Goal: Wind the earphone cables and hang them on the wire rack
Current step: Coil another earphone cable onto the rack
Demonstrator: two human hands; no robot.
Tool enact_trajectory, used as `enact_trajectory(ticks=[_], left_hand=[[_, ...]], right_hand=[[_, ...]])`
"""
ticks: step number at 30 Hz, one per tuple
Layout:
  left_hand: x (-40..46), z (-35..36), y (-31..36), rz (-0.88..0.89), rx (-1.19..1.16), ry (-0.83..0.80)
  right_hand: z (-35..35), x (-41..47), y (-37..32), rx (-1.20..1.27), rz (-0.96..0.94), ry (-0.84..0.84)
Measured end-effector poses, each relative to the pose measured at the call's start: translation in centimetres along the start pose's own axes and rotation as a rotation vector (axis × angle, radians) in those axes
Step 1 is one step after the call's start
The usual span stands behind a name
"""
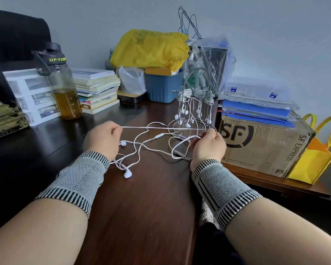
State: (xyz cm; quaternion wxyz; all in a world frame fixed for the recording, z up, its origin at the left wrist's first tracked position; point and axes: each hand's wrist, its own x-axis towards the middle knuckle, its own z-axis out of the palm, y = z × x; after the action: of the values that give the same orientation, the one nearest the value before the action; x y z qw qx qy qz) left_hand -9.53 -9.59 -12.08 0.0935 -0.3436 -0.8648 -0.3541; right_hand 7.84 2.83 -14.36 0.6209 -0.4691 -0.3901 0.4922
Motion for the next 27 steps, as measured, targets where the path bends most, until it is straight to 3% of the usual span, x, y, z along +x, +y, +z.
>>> enact_trajectory(ticks=[4, 8, 10, 13, 15, 18, 22, 24, 27], left_hand=[[-0.1, -0.6, 0.5, 0.011, 0.029, 0.104], [-0.8, -0.6, 1.7, 0.165, 0.068, 0.097], [-1.2, -0.5, 2.4, 0.269, 0.092, 0.072], [-2.1, -0.1, 3.5, 0.475, 0.044, 0.05], [-2.7, 0.1, 4.2, 0.617, -0.01, 0.04], [-3.2, 0.4, 4.7, 0.702, -0.051, 0.02], [-3.0, 0.6, 4.1, 0.622, -0.096, 0.012], [-2.8, 0.5, 3.9, 0.545, -0.088, 0.024], [-2.1, 0.3, 3.2, 0.38, -0.085, 0.04]], right_hand=[[0.0, -0.2, -0.1, -0.028, -0.015, -0.026], [-0.5, -1.1, -1.2, -0.256, -0.152, -0.189], [-0.6, -1.8, -1.6, -0.416, -0.358, -0.218], [0.0, -3.1, -0.9, -0.634, -0.847, -0.256], [0.6, -3.6, -0.3, -0.729, -0.991, -0.34], [1.0, -3.8, 0.1, -0.725, -1.005, -0.428], [0.7, -3.8, -0.1, -0.621, -0.935, -0.479], [0.5, -3.7, -0.5, -0.597, -0.821, -0.494], [0.1, -2.9, -1.1, -0.472, -0.568, -0.387]])
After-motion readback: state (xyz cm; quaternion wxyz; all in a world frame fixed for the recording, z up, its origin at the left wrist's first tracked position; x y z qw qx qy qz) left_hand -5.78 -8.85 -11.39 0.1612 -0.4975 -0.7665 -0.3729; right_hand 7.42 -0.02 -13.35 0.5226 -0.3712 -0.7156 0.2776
